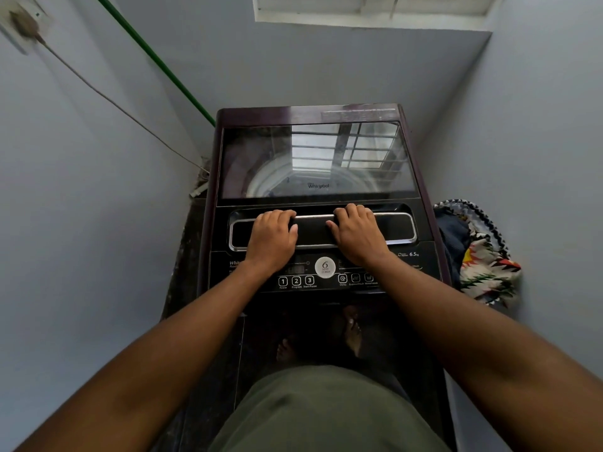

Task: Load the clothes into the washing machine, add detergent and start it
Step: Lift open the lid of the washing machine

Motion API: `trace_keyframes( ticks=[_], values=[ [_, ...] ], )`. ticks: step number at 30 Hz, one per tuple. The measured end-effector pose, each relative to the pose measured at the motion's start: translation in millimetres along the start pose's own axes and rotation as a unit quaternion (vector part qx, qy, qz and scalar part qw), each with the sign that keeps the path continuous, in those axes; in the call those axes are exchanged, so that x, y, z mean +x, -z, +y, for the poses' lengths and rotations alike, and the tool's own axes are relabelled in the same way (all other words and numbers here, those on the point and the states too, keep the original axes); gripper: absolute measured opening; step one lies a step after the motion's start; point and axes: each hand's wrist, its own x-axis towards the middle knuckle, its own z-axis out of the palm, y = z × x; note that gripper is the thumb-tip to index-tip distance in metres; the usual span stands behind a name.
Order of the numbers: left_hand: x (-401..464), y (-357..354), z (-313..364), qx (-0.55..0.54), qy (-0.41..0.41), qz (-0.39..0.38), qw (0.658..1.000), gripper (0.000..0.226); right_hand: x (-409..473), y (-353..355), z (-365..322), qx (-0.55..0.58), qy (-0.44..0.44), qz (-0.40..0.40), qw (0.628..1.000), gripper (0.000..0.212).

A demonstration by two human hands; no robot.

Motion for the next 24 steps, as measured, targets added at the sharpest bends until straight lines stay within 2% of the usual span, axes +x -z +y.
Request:
trace_keyframes(
  ticks=[2, 5, 10, 14, 17, 21, 24],
  values=[
    [4, -1, 0, -0.001, 0.020, -0.012, 1.000, 0.048, -1, -1, 0, 0.010, -0.004, 0.004, 1.000, 0.049],
    [8, -1, 1, 0.007, 0.035, -0.023, 0.999, 0.038, -1, 0, 2, 0.017, -0.007, 0.002, 1.000, 0.042],
    [4, -1, 6, 0.043, 0.036, -0.031, 0.998, 0.041, -1, 0, 2, 0.022, -0.008, -0.009, 1.000, 0.045],
    [9, 3, 10, 0.058, 0.050, -0.069, 0.995, 0.037, -2, 3, 3, 0.026, -0.010, -0.027, 0.999, 0.046],
    [12, 6, 9, 0.051, 0.052, -0.076, 0.994, 0.040, -2, 7, 4, 0.048, -0.017, -0.042, 0.998, 0.058],
    [17, 24, 10, 0.006, 0.052, -0.040, 0.998, 0.054, 3, 33, 12, 0.127, -0.003, -0.097, 0.987, 0.087],
    [25, 39, 13, 0.000, 0.045, -0.027, 0.999, 0.055, 8, 54, 18, 0.108, 0.034, -0.127, 0.986, 0.107]
  ],
)
